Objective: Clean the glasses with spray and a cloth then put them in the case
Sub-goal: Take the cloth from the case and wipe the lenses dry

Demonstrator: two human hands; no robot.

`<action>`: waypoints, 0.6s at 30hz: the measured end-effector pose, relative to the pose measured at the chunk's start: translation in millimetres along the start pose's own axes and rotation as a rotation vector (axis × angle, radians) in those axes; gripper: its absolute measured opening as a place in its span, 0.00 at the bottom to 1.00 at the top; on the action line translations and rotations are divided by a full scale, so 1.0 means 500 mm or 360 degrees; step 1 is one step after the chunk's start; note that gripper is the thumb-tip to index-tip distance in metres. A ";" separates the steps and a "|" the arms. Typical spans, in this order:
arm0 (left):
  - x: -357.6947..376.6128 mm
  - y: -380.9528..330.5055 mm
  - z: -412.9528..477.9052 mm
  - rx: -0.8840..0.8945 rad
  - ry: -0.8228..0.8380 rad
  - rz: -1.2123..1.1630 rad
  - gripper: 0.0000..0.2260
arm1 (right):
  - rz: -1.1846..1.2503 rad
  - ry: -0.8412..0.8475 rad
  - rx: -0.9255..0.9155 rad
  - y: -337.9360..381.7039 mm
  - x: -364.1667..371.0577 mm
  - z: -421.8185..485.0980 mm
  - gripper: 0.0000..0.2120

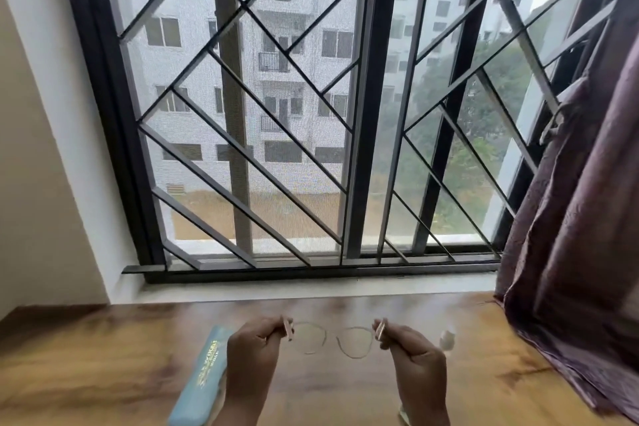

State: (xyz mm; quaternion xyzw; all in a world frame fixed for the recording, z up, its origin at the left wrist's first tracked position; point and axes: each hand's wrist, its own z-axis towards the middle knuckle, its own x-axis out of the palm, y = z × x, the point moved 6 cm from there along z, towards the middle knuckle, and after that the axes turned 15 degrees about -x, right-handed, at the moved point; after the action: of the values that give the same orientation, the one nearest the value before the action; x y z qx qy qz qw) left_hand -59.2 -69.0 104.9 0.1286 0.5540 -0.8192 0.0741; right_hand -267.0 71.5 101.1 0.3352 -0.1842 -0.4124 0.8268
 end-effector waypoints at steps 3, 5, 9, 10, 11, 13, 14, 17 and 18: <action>0.008 0.010 0.001 -0.0076 0.0043 -0.0045 0.12 | 0.0016 -0.0001 0.0035 -0.012 0.001 -0.002 0.32; 0.011 0.013 0.000 -0.0085 0.0051 -0.0053 0.10 | -0.0001 0.0019 0.0070 -0.017 0.002 -0.004 0.32; 0.012 0.023 -0.003 -0.0178 0.0052 -0.0079 0.07 | -0.0032 0.0034 0.0133 -0.022 0.002 -0.006 0.33; 0.012 0.025 -0.003 -0.0179 0.0050 -0.0076 0.08 | -0.0030 0.0027 0.0140 -0.023 0.002 -0.006 0.33; 0.012 0.025 -0.004 -0.0177 0.0050 -0.0073 0.08 | -0.0027 0.0021 0.0145 -0.023 0.002 -0.006 0.32; 0.011 0.021 -0.004 -0.0163 0.0057 -0.0065 0.08 | -0.0028 0.0015 0.0157 -0.024 0.003 -0.004 0.30; 0.010 0.019 -0.004 -0.0160 0.0061 -0.0060 0.09 | -0.0036 0.0007 0.0164 -0.024 0.002 -0.004 0.29; 0.009 0.020 -0.002 -0.0185 0.0058 -0.0060 0.07 | -0.0077 -0.0004 0.0142 -0.019 0.000 -0.002 0.28; 0.009 0.020 -0.001 -0.0193 0.0056 -0.0058 0.06 | -0.0116 0.0001 0.0073 -0.013 -0.001 0.000 0.27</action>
State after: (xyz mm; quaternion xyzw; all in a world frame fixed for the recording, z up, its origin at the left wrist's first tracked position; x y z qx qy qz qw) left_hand -60.6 -72.2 94.3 0.1282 0.6061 -0.7829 0.0570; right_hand -270.8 69.0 96.5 0.3607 -0.1811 -0.4380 0.8033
